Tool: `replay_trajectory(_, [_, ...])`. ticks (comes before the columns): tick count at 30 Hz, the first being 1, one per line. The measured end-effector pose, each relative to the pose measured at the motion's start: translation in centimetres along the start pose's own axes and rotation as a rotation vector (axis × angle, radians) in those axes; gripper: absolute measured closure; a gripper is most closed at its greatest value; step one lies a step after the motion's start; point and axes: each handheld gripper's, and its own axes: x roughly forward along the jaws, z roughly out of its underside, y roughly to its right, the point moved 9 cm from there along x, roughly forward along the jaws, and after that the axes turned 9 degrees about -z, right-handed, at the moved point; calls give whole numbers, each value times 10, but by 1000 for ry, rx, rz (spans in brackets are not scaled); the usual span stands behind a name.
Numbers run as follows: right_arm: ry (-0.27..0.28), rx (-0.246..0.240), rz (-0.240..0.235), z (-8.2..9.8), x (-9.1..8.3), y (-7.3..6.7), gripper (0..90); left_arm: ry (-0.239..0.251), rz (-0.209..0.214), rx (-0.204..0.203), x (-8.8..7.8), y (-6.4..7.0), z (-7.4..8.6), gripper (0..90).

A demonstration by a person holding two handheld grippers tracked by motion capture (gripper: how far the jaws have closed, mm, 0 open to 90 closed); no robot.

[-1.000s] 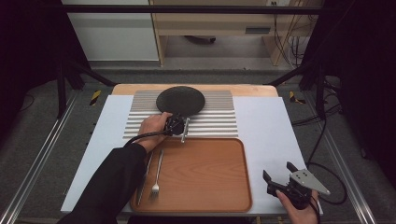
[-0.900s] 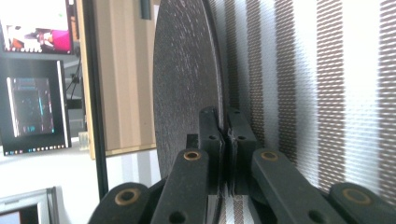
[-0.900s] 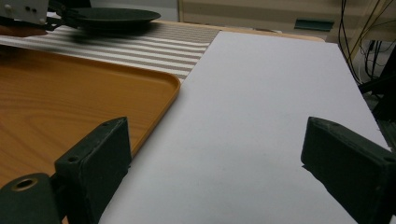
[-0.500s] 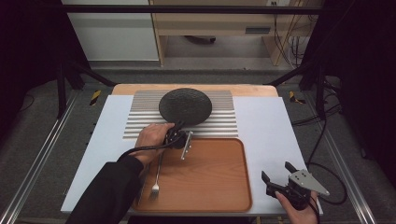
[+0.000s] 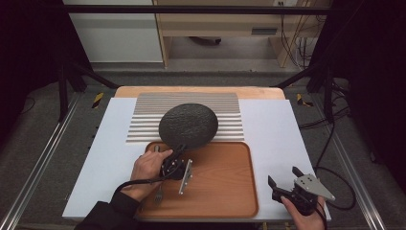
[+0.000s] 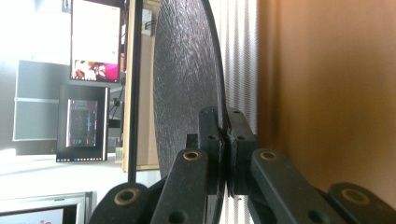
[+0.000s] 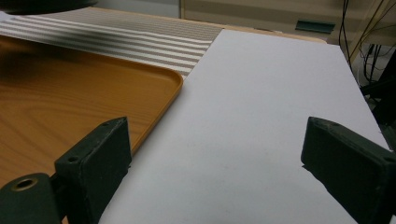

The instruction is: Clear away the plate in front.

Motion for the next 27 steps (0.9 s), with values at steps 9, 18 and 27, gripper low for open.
replay_trajectory(9, [-6, -2, 3, 1, 1, 0, 88, 5, -3, 19, -19, 5, -6, 871])
replay_trajectory(18, [-11, -7, -1, 2, 2, -1, 88, 4, 24, 35, -30, 17, -13, 871])
replay_trajectory(27, [-13, -10, -5, 2, 2, -2, 88, 8, 42, 45, -46, 24, -22, 870])
